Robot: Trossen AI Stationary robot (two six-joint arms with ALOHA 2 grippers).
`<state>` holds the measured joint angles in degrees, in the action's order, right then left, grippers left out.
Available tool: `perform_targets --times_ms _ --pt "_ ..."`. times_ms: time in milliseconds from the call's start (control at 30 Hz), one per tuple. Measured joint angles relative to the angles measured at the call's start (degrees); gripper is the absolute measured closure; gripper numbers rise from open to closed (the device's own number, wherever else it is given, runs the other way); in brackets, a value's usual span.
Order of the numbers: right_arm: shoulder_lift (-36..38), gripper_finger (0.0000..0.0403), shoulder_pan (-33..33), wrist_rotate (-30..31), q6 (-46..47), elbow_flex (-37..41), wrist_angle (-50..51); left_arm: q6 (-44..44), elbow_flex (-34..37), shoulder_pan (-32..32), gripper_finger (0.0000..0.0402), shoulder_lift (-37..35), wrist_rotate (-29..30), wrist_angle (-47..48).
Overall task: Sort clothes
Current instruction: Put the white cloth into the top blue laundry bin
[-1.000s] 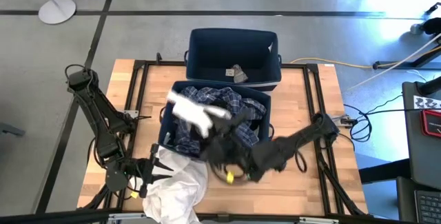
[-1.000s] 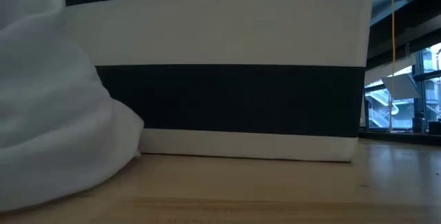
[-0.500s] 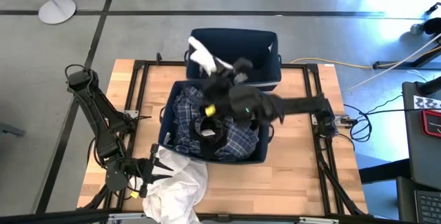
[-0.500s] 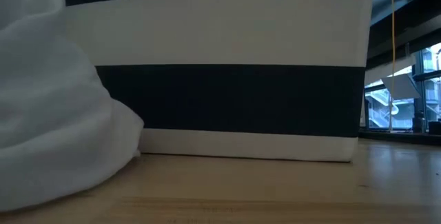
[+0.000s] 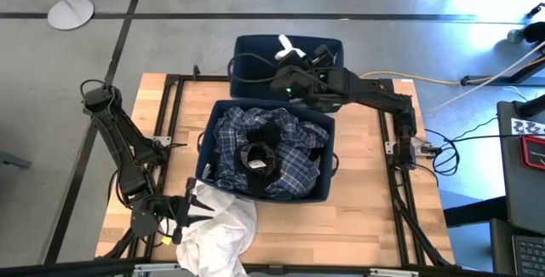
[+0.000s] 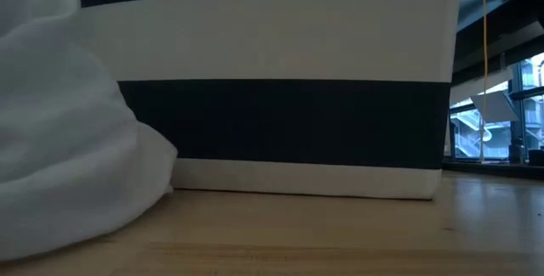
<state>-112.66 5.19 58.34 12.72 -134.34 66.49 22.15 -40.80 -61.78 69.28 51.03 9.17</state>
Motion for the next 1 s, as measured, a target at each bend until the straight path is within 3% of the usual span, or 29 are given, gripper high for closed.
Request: perform_targets --times_ms 167,633,767,1000 --pt "0.11 0.0371 1.70 2.53 7.59 1.23 4.83 0.40 0.00 0.00 0.0315 0.00 0.00 0.69" --pt "0.00 0.0368 6.06 -2.68 21.52 11.71 7.12 1.46 0.00 0.00 0.0315 0.00 0.11 0.70" --pt "0.00 0.0331 6.65 -4.94 24.03 12.24 7.05 1.48 0.00 0.00 0.0315 0.00 0.11 0.72" --pt "0.00 0.0227 6.86 -6.98 25.92 12.22 7.08 1.49 0.00 0.00 0.0315 0.00 0.11 0.72"
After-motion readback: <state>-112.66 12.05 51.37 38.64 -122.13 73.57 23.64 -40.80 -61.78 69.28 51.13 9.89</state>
